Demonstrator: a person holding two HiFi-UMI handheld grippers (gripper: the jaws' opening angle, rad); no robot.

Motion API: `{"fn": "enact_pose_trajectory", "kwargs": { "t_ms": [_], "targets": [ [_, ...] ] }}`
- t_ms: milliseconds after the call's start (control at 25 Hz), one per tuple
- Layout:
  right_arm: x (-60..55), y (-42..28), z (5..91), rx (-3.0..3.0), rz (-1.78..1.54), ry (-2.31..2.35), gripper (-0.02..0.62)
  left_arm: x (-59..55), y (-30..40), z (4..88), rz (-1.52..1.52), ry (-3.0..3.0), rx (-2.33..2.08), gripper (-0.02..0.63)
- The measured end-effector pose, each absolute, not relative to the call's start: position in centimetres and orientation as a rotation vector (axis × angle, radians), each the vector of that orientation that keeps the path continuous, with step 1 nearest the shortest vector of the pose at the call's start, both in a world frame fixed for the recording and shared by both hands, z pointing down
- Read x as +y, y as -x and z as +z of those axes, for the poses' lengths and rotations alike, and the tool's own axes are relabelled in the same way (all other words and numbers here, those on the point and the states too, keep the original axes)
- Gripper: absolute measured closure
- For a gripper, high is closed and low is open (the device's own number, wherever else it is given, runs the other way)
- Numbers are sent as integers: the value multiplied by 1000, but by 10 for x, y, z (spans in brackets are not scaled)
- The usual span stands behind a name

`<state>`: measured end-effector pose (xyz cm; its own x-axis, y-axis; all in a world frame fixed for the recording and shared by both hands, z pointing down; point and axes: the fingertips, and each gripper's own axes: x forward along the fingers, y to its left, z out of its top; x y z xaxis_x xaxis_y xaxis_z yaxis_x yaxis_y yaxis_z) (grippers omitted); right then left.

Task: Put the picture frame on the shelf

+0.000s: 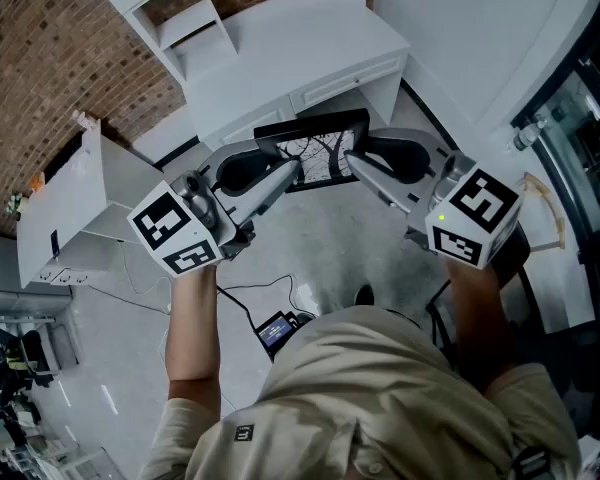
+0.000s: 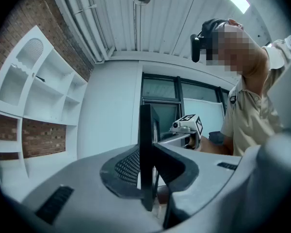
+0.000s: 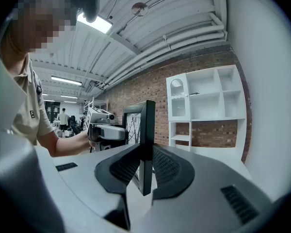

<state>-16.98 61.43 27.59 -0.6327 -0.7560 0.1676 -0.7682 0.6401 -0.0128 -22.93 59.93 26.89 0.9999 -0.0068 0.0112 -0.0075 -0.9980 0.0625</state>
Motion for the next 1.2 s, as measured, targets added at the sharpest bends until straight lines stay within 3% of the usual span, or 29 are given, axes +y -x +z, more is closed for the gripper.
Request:
{"fn": "enact_pose_trajectory", "kwargs": {
  "t_ms": [1200],
  "targets": [
    [578, 33, 295, -2691, 177, -1397, 522, 555, 91, 289, 30, -3043, 80, 528]
  ]
}}
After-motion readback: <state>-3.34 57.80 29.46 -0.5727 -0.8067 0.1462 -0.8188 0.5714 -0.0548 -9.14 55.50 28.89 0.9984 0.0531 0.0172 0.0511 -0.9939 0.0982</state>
